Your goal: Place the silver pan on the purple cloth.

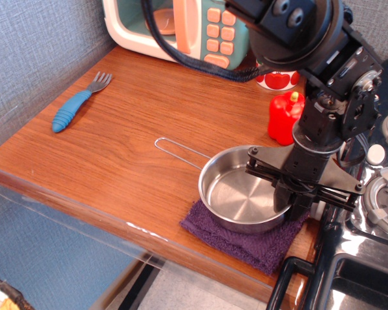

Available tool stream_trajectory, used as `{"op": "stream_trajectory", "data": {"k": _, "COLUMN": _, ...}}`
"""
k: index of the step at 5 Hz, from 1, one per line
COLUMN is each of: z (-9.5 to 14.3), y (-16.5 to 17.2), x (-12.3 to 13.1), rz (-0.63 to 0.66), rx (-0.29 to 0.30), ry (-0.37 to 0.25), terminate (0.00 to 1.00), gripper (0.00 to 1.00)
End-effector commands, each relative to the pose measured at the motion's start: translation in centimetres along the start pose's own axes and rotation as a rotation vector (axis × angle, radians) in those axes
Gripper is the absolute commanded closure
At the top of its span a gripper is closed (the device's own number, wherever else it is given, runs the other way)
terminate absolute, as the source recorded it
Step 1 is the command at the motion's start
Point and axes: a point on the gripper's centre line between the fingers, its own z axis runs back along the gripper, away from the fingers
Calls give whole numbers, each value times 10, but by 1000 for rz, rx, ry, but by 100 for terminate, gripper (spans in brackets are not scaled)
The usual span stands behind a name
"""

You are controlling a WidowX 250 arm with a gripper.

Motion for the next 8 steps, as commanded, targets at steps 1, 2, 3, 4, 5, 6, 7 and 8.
{"op": "stream_trajectory", "data": {"k": 1, "z": 11, "y": -3, "x": 7, "rz": 10, "rx": -17, "ry": -14, "terminate": 0, "gripper": 0}}
{"op": "stream_trajectory", "data": {"k": 2, "z": 17, "y": -3, "x": 9, "rz": -2, "rx": -24, "ry": -28, "terminate": 0, "gripper": 0}}
{"op": "stream_trajectory", "data": {"k": 3, "z": 32, "y": -3, "x": 14, "rz": -36, "rx": -51, "ry": -80, "terminate": 0, "gripper": 0}}
{"op": "stream_trajectory", "data": {"k": 4, "z": 61, "y": 13, "x": 23, "rz": -63, "rx": -82, "ry": -142, "terminate": 0, "gripper": 0}}
{"op": "stream_trajectory", "data": {"k": 5, "z": 79, "y": 57, "x": 37, "rz": 21, "rx": -98, "ry": -150, "terminate": 0, "gripper": 0}}
{"op": "stream_trajectory", "data": {"k": 6, "z": 72, "y": 100, "x": 50, "rz": 93, "rx": -52, "ry": -93, "terminate": 0, "gripper": 0}}
{"op": "stream_trajectory", "data": {"k": 7, "z": 43, "y": 126, "x": 64, "rz": 84, "rx": -19, "ry": -29, "terminate": 0, "gripper": 0}}
{"op": "stream_trajectory", "data": {"k": 8, "z": 31, "y": 127, "x": 69, "rz": -2, "rx": -13, "ry": -3, "terminate": 0, "gripper": 0}}
